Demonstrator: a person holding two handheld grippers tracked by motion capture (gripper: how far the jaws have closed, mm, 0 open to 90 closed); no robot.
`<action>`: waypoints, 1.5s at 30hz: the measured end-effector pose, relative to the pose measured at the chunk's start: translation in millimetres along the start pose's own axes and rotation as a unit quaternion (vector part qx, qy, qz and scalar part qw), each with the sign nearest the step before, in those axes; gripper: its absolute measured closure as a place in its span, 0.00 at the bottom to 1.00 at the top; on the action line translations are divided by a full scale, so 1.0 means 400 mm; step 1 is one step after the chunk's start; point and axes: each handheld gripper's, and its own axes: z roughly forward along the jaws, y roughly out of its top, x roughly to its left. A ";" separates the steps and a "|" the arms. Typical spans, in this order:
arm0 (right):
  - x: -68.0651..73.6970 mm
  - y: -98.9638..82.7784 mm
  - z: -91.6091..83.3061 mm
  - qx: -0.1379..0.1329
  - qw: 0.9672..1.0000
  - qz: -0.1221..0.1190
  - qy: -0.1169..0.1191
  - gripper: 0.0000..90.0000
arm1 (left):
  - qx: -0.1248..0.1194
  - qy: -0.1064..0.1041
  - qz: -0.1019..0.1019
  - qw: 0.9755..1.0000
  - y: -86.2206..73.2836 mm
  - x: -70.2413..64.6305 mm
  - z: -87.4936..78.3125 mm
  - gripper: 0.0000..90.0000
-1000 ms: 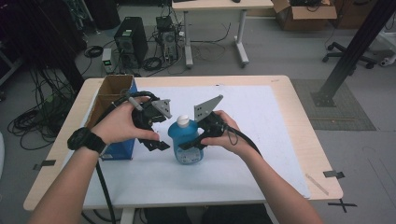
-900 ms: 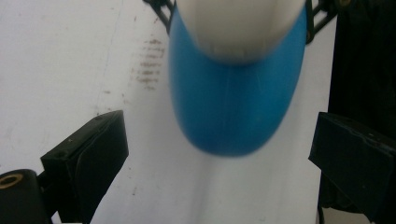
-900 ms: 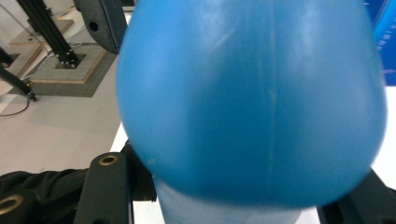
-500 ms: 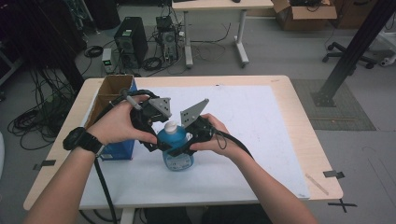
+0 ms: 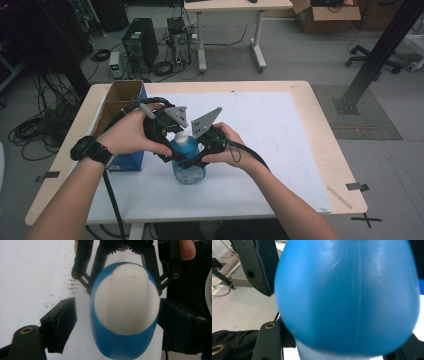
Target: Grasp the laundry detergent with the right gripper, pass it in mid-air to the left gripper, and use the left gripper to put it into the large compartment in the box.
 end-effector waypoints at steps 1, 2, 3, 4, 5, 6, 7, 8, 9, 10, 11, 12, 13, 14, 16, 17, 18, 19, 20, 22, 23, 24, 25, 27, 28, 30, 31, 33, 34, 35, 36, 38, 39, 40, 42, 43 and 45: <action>0.001 0.000 0.000 -0.001 1.000 0.001 0.000 0.47 | 0.002 0.001 0.000 1.000 0.001 0.000 0.000 0.21; 0.001 0.001 -0.001 -0.001 1.000 0.001 0.000 0.47 | 0.003 0.002 0.001 1.000 0.003 -0.001 0.001 0.21; 0.001 0.001 -0.001 -0.001 1.000 -0.001 0.000 0.47 | 0.004 0.001 0.001 1.000 0.004 -0.002 0.001 0.21; 0.001 0.001 -0.001 -0.001 1.000 -0.001 0.000 0.47 | 0.004 0.001 0.001 1.000 0.004 -0.002 0.001 0.22; 0.004 0.002 -0.002 0.000 1.000 -0.001 -0.001 0.47 | 0.005 0.000 0.003 1.000 0.007 -0.003 0.002 0.23; 0.004 0.002 -0.003 0.000 1.000 -0.002 -0.001 0.47 | 0.005 0.000 0.003 1.000 0.009 -0.004 0.002 0.23; 0.004 0.002 -0.004 -0.001 1.000 -0.003 -0.002 0.47 | 0.007 -0.001 0.003 1.000 0.010 -0.004 0.002 0.24; 0.005 0.003 -0.005 -0.001 1.000 -0.002 -0.001 0.47 | 0.006 -0.001 0.003 1.000 0.012 -0.005 0.002 0.26; 0.006 0.002 -0.006 -0.003 1.000 -0.003 -0.002 0.47 | 0.006 -0.001 0.003 1.000 0.013 -0.005 0.002 0.26; 0.006 0.002 -0.007 -0.002 1.000 -0.004 -0.003 0.47 | 0.007 -0.003 0.003 1.000 0.014 -0.006 0.002 0.27; 0.007 0.002 -0.007 -0.003 1.000 -0.002 -0.003 0.47 | 0.008 -0.003 0.004 1.000 0.016 -0.006 0.003 0.28; 0.006 0.001 -0.008 -0.002 1.000 -0.004 -0.003 0.47 | 0.009 -0.002 0.004 1.000 0.017 -0.007 0.003 0.28; 0.006 0.001 -0.008 -0.001 1.000 -0.003 -0.004 0.48 | 0.010 -0.003 0.005 1.000 0.018 -0.007 0.004 0.29; 0.007 0.001 -0.009 0.000 1.000 -0.003 -0.004 0.47 | 0.010 -0.003 0.005 1.000 0.019 -0.007 0.004 0.29; 0.006 0.000 -0.011 -0.001 1.000 -0.004 -0.006 0.47 | 0.010 -0.004 0.004 1.000 0.020 -0.007 0.004 0.31; 0.006 0.000 -0.011 -0.002 1.000 -0.003 -0.006 0.47 | 0.010 -0.004 0.005 1.000 0.020 -0.008 0.004 0.32; 0.006 -0.001 -0.012 -0.003 1.000 0.000 -0.005 0.47 | 0.011 -0.004 0.005 1.000 0.021 -0.008 0.005 0.32; 0.006 -0.001 -0.013 -0.003 1.000 0.000 -0.005 0.47 | 0.012 -0.003 0.006 1.000 0.022 -0.008 0.006 0.32; 0.005 -0.001 -0.014 -0.003 1.000 0.000 -0.006 0.47 | 0.013 -0.003 0.006 1.000 0.022 -0.009 0.007 0.33; 0.006 -0.002 -0.014 -0.004 1.000 -0.001 -0.007 0.47 | 0.015 -0.005 0.006 1.000 0.023 -0.008 0.008 0.34; 0.006 -0.002 -0.014 -0.003 1.000 -0.001 -0.006 0.48 | 0.015 -0.005 0.007 1.000 0.024 -0.009 0.008 0.34; 0.006 -0.002 -0.013 -0.003 1.000 0.000 -0.006 0.47 | 0.015 -0.005 0.006 1.000 0.025 -0.009 0.008 0.35; 0.006 -0.002 -0.013 -0.003 1.000 0.000 -0.006 0.47 | 0.015 -0.005 0.006 1.000 0.025 -0.009 0.008 0.35; 0.006 -0.003 -0.013 -0.003 1.000 0.000 -0.007 0.48 | 0.018 -0.007 0.007 1.000 0.027 -0.010 0.008 0.36; 0.007 -0.003 -0.013 -0.003 1.000 0.001 -0.007 0.48 | 0.019 -0.006 0.008 1.000 0.028 -0.010 0.008 0.36; 0.007 -0.003 -0.014 -0.002 1.000 0.001 -0.007 0.48 | 0.019 -0.006 0.008 1.000 0.028 -0.010 0.008 0.36; 0.007 -0.003 -0.014 -0.001 1.000 0.001 -0.007 0.47 | 0.020 -0.005 0.008 1.000 0.028 -0.010 0.008 0.37; 0.007 -0.003 -0.014 -0.002 1.000 0.000 -0.008 0.47 | 0.020 -0.005 0.008 1.000 0.028 -0.010 0.008 0.37; 0.007 -0.004 -0.014 -0.002 1.000 0.000 -0.008 0.47 | 0.020 -0.004 0.008 1.000 0.028 -0.010 0.008 0.38; 0.007 -0.004 -0.014 -0.003 1.000 0.000 -0.007 0.48 | 0.020 -0.004 0.008 1.000 0.028 -0.010 0.007 0.38; 0.007 -0.004 -0.014 -0.003 1.000 0.000 -0.007 0.47 | 0.020 -0.004 0.008 1.000 0.028 -0.010 0.007 0.38; 0.008 -0.003 -0.013 -0.002 1.000 0.000 -0.007 0.48 | 0.020 -0.003 0.007 1.000 0.028 -0.009 0.006 0.39; 0.008 -0.003 -0.013 -0.002 1.000 -0.001 -0.008 0.47 | 0.021 -0.003 0.008 1.000 0.028 -0.009 0.006 0.40; 0.008 -0.003 -0.013 -0.002 1.000 -0.001 -0.008 0.47 | 0.021 -0.003 0.008 1.000 0.028 -0.009 0.006 0.40; 0.008 -0.003 -0.012 -0.002 1.000 -0.001 -0.008 0.48 | 0.023 -0.002 0.008 1.000 0.029 -0.009 0.007 0.41; 0.009 -0.003 -0.012 -0.001 1.000 -0.001 -0.008 0.47 | 0.023 -0.002 0.008 1.000 0.029 -0.009 0.007 0.41; 0.009 -0.004 -0.012 -0.001 1.000 -0.001 -0.008 0.48 | 0.026 -0.002 0.008 1.000 0.030 -0.010 0.008 0.41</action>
